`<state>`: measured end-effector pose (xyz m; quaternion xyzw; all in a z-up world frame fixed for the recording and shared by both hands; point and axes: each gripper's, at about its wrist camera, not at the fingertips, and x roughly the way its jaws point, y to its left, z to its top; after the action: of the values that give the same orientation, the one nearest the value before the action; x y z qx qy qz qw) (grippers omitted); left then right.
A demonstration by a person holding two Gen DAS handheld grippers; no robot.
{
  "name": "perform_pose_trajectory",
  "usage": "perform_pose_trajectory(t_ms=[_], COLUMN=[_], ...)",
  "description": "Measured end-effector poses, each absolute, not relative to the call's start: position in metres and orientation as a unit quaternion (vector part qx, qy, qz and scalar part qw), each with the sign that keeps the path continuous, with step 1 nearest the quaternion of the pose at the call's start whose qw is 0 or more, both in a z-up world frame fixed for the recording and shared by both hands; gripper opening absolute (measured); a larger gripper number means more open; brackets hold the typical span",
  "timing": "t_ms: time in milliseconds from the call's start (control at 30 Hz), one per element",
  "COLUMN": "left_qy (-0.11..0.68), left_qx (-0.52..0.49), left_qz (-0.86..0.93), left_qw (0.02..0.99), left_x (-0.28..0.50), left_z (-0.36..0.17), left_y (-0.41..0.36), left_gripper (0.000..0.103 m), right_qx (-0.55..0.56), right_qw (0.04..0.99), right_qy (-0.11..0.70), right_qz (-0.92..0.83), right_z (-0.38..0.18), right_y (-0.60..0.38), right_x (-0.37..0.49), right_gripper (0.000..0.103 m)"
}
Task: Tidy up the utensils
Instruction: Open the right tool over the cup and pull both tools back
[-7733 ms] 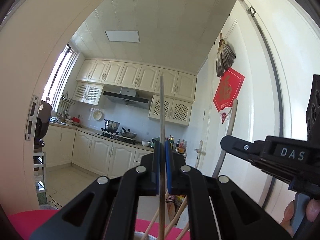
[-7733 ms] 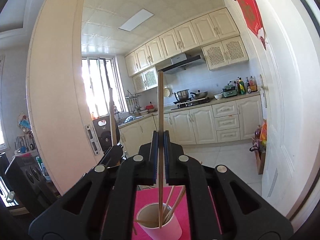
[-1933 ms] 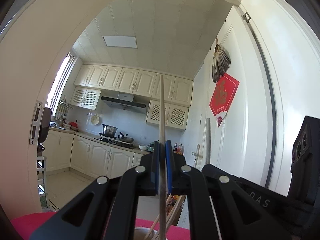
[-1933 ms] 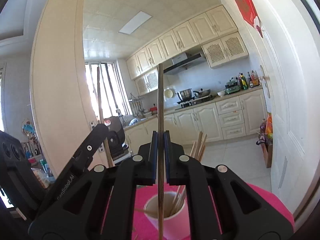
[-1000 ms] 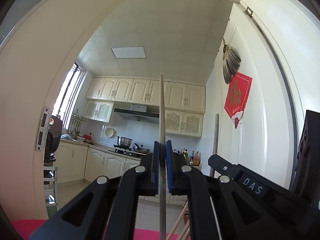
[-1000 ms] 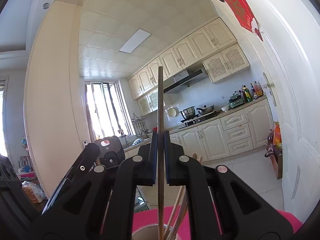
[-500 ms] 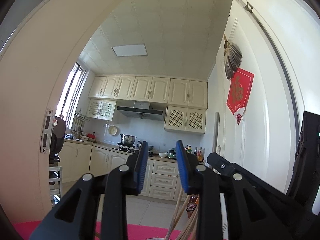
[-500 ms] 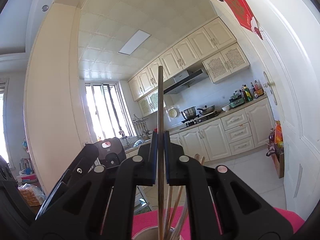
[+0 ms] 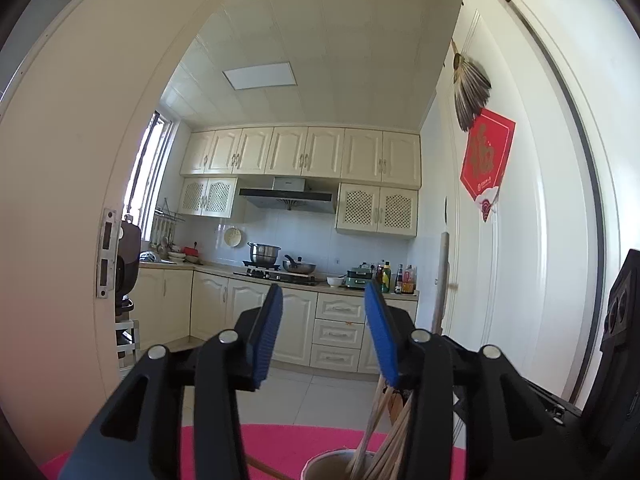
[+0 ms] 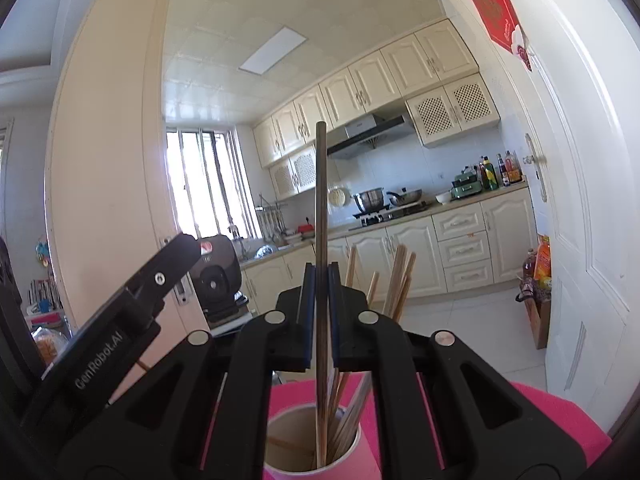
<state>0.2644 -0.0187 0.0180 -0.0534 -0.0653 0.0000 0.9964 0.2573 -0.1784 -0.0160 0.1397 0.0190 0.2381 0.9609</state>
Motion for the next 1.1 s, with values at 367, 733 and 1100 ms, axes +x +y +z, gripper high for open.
perform_pose_trajectory(t_ms=[367, 733, 1100], left_qy=[-0.036, -0.019, -0.008], left_qx=[-0.047, -0.053, -0.047], left_qz=[-0.016, -0.017, -0.015], left_qw=[0.998, 0.998, 0.999], left_x=[0.246, 0.214, 0.174], left_z=[0.023, 0.029, 0.039], left_y=[-0.001, 0.019, 0.021], left_gripper=[0.057, 0.062, 0.064], right_qx=[0.106, 0.09, 0.075], right_qw=[0.971, 0.976, 0.981], right_qy=[0.039, 0.035, 0.035], right_qz=[0.209, 0.195, 0.175], right_z=[-0.012, 0.004, 0.017], right_y=[-0.165, -0.161, -0.164], right_x=[0.236, 0.207, 0.169], right_gripper=[0.009, 0.043, 0.048])
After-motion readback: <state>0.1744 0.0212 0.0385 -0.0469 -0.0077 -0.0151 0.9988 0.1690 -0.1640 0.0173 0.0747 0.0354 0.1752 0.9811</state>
